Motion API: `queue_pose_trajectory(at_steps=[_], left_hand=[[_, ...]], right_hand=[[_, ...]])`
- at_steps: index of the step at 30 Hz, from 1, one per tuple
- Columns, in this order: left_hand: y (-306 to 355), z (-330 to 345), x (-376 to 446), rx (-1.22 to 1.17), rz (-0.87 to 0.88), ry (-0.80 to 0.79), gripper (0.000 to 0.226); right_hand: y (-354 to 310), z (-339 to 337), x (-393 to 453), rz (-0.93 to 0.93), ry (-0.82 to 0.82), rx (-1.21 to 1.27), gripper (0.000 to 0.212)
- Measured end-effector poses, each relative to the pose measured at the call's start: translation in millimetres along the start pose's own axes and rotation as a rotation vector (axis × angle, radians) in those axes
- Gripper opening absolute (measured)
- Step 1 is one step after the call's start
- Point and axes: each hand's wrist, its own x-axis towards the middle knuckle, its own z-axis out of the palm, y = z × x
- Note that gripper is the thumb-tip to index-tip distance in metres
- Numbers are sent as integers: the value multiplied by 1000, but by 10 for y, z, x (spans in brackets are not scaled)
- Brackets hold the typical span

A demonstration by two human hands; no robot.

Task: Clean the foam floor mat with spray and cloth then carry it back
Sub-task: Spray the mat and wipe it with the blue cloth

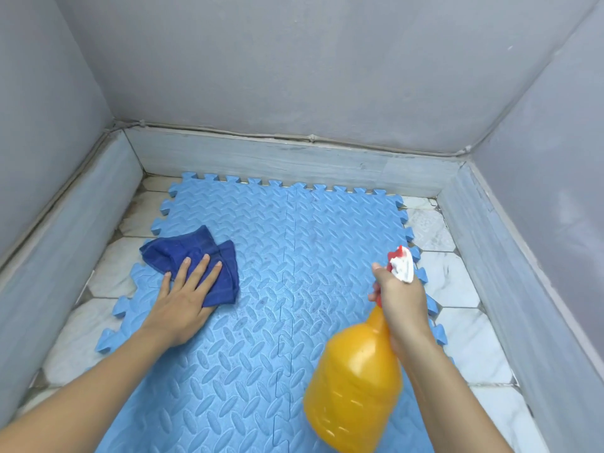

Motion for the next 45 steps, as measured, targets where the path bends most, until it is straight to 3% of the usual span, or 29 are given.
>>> queue_pose_trajectory(at_steps=[3, 9, 12, 16, 19, 23, 27, 30, 33, 36, 41, 45], left_hand=[[16, 0, 4, -2, -10, -3, 75], [13, -143, -9, -16, -1, -78, 69], [-25, -269, 49, 38, 18, -114, 65], [-280, -458, 43, 22, -88, -176, 59], [-372, -520, -24, 8, -130, -231, 57], [-315, -553, -80, -60, -155, -273, 57], [-326, -591, -78, -83, -167, -310, 58], [-328, -588, -79, -87, -176, -331, 58], [-308, -574, -94, -96, -183, -335, 59], [-286, -553, -94, -102, -189, -333, 60], [-299, -488, -48, -101, -200, -321, 60], [-344, -348, 21, -81, -184, -272, 60]], right_hand=[[-73, -90, 39, 19, -62, 50, 23], [-153, -219, -51, 160, -200, 163, 9], [-152, -370, -86, 170, -278, 127, 25], [-23, -316, -351, 146, -554, -171, 15], [151, -164, -601, 26, -645, -498, 27], [226, 35, -1029, -13, -801, -719, 32], [338, 174, -1435, -298, -900, -1068, 34], [411, 152, -1624, -407, -916, -1146, 36], [437, 92, -1772, -370, -1072, -1136, 31], [523, 14, -1868, -382, -1045, -1139, 31], [710, -338, -1778, -210, -1031, -1025, 43], [906, -825, -1761, -35, -697, -903, 42]])
